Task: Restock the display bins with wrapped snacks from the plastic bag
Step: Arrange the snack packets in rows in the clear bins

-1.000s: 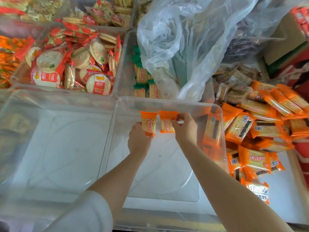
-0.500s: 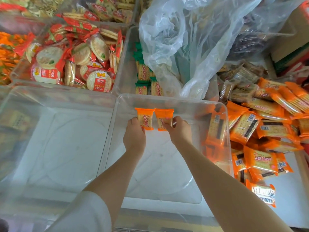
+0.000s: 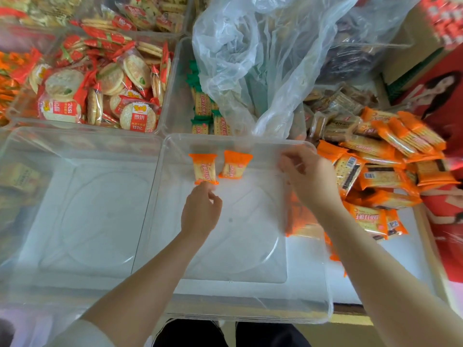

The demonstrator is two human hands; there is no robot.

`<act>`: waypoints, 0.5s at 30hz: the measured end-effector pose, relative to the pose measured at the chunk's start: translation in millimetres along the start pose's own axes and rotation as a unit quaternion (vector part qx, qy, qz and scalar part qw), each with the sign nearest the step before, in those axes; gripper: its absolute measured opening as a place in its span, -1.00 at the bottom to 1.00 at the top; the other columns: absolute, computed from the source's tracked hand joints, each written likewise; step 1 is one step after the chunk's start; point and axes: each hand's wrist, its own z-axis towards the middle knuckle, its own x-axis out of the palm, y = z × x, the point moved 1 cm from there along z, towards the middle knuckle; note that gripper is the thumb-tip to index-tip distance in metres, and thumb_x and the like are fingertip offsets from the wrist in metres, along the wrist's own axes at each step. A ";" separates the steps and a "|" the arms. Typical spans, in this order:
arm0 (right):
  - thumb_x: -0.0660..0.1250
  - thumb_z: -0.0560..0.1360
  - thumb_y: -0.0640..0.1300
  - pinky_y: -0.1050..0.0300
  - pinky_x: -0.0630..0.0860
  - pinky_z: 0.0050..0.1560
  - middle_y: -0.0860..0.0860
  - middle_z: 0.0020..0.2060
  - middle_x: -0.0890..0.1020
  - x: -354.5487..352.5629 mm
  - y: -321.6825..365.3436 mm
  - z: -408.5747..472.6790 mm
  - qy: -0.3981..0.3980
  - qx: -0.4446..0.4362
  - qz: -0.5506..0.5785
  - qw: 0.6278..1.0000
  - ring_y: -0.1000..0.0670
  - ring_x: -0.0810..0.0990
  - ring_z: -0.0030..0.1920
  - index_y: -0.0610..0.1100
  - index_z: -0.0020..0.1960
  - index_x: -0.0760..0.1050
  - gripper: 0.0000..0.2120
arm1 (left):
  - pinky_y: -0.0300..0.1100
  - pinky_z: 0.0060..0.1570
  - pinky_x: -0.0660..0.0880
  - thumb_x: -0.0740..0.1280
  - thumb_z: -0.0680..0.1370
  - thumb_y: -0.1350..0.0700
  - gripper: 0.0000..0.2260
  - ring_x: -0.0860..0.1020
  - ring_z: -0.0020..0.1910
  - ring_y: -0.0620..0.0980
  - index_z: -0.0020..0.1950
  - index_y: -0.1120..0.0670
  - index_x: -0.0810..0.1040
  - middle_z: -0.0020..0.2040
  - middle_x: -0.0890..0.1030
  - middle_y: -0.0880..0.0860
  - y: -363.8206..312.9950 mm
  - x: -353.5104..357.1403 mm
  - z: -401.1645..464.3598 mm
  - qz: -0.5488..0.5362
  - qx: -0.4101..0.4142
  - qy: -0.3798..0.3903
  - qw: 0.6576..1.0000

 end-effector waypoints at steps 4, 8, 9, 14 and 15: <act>0.29 0.52 -0.22 0.21 0.43 -0.25 -0.08 -0.15 0.64 -80.8 -58.5 -18.7 0.003 0.051 -0.112 0.992 -0.04 0.57 -0.21 -0.16 0.05 0.55 -0.87 | -0.14 -0.04 0.48 0.26 0.54 0.17 -0.80 0.55 -0.04 0.01 0.15 0.09 0.53 0.01 0.61 0.02 -32.0 11.6 -22.3 0.027 0.098 0.117 0.988; 0.35 0.50 -0.12 0.12 0.36 0.16 -0.07 0.30 0.47 -108.7 -124.6 -43.2 0.215 0.101 -0.292 0.927 -0.09 0.45 0.27 -0.11 0.37 0.37 -0.54 | -0.12 -0.07 0.48 0.26 0.53 0.17 -0.80 0.55 -0.07 0.00 0.14 0.09 0.53 -0.05 0.59 -0.01 -81.1 23.2 -40.8 0.035 0.204 0.109 0.972; 0.35 0.50 -0.08 0.08 0.32 0.26 -0.03 0.37 0.39 -110.5 -133.9 -47.6 0.243 0.093 -0.326 0.909 -0.08 0.37 0.34 -0.07 0.44 0.27 -0.46 | -0.11 -0.07 0.48 0.26 0.53 0.18 -0.81 0.55 -0.06 0.00 0.13 0.10 0.53 -0.05 0.59 0.00 -93.2 26.5 -45.1 0.033 0.236 0.095 0.967; 0.31 0.51 -0.01 0.03 0.21 0.37 -0.02 0.44 0.26 -102.3 -155.5 -49.3 0.245 0.034 -0.391 0.887 -0.08 0.22 0.43 -0.02 0.50 0.07 -0.34 | -0.17 -0.23 0.45 0.32 0.48 0.21 -0.84 0.54 -0.08 0.04 0.05 0.13 0.56 -0.09 0.60 0.03 -144.2 49.6 -69.6 0.064 0.368 0.048 0.926; 0.32 0.50 0.01 0.04 0.23 0.36 -0.03 0.41 0.28 -103.1 -157.1 -47.9 0.241 0.021 -0.399 0.885 -0.07 0.23 0.42 -0.02 0.48 0.11 -0.36 | -0.19 -0.27 0.43 0.34 0.46 0.22 -0.85 0.55 -0.12 0.05 0.01 0.14 0.57 -0.10 0.61 0.05 -150.7 55.3 -73.2 0.077 0.383 0.043 0.919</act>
